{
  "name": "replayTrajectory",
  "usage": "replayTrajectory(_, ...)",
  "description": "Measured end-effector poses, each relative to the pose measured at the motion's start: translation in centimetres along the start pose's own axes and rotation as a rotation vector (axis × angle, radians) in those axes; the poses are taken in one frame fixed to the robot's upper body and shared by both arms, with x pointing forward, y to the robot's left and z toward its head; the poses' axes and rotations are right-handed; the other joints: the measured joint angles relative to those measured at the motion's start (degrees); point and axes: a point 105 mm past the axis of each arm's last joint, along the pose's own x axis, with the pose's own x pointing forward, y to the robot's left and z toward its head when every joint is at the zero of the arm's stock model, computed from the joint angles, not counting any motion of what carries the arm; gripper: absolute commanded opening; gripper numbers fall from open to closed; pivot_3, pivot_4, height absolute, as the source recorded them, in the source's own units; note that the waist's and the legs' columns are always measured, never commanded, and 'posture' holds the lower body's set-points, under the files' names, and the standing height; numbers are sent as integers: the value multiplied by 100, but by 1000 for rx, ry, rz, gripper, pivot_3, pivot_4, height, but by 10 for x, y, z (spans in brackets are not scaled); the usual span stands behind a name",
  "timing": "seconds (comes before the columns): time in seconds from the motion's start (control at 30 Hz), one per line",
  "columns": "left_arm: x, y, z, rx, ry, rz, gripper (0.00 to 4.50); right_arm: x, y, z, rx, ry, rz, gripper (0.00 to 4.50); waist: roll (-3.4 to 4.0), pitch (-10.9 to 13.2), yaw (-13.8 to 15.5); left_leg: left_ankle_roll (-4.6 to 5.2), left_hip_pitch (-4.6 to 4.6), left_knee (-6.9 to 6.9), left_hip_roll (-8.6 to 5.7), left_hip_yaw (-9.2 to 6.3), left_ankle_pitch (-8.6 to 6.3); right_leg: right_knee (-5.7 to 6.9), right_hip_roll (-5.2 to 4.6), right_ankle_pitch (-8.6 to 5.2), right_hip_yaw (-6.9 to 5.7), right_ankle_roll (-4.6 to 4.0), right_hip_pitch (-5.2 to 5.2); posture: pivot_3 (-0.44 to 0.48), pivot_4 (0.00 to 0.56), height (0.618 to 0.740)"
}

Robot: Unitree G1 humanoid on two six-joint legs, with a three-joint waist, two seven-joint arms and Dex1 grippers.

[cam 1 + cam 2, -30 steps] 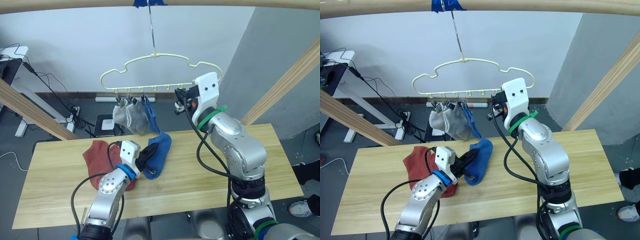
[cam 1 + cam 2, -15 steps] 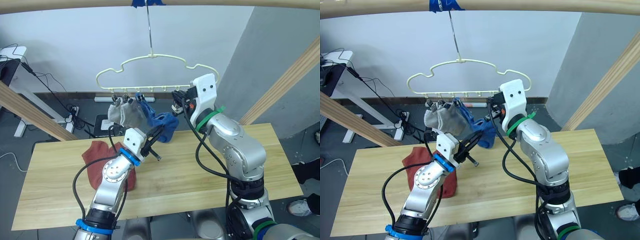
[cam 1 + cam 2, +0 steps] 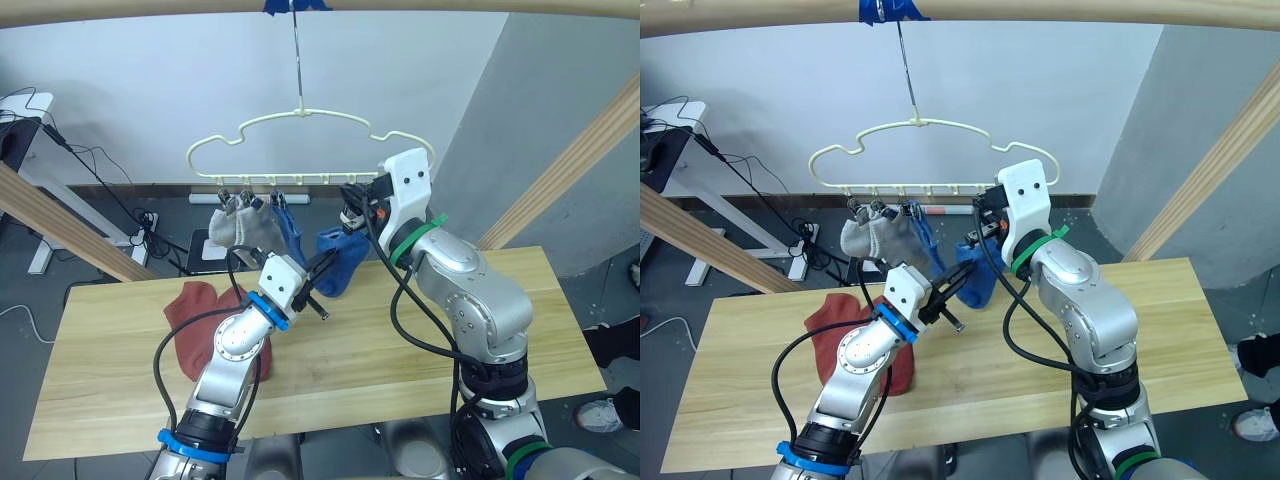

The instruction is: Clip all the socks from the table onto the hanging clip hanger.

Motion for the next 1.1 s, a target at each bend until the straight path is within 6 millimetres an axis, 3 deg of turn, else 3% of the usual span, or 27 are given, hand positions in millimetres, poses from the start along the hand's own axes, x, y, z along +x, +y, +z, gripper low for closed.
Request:
replayTrajectory(0.5, 5, 4, 5, -5, -24, 25, 9, -1, 3, -2, -22, 8, 14, 0, 0, 0, 1, 0, -1, 0, -1, -1, 0, 0, 0, 0, -1, 0, 0, -235, 258, 740)
replayTrajectory(0.6, 6, 5, 6, -2, -28, 25, 0, -1, 2, -2, -21, 4, 9, 775, 0, 0, 2, 0, -1, 1, -1, -1, 0, 0, 0, 0, -1, 0, 0, -235, 257, 740)
replayTrajectory(0.77, 7, 5, 8, -9, -33, 29, 0, -2, 2, -3, -19, 8, 10, 2567, 0, 0, 3, 0, -1, 1, -1, -1, 0, 0, 0, 0, -1, 0, 0, -239, 255, 740)
replayTrajectory(0.93, 11, 9, 12, -3, -49, 49, 0, -14, 3, -4, -39, 20, 58, 2567, 0, 0, 3, 0, -3, 1, -1, -1, 0, -2, -1, 0, -1, 0, 0, -243, 254, 740)
replayTrajectory(1.03, 12, 10, 10, -29, -33, 49, 540, -26, 8, -5, -64, 31, 115, 2608, -1, -1, 4, 0, -3, 1, -2, -3, 0, -2, 0, 0, -3, 0, 1, -251, 256, 740)
replayTrajectory(1.1, 10, 9, 5, -54, -12, 28, 1134, -34, 9, -10, -84, 62, 152, 2608, -1, -1, 2, 0, -4, 1, -3, -1, 0, -2, 0, 0, -3, 0, 1, -254, 258, 740)
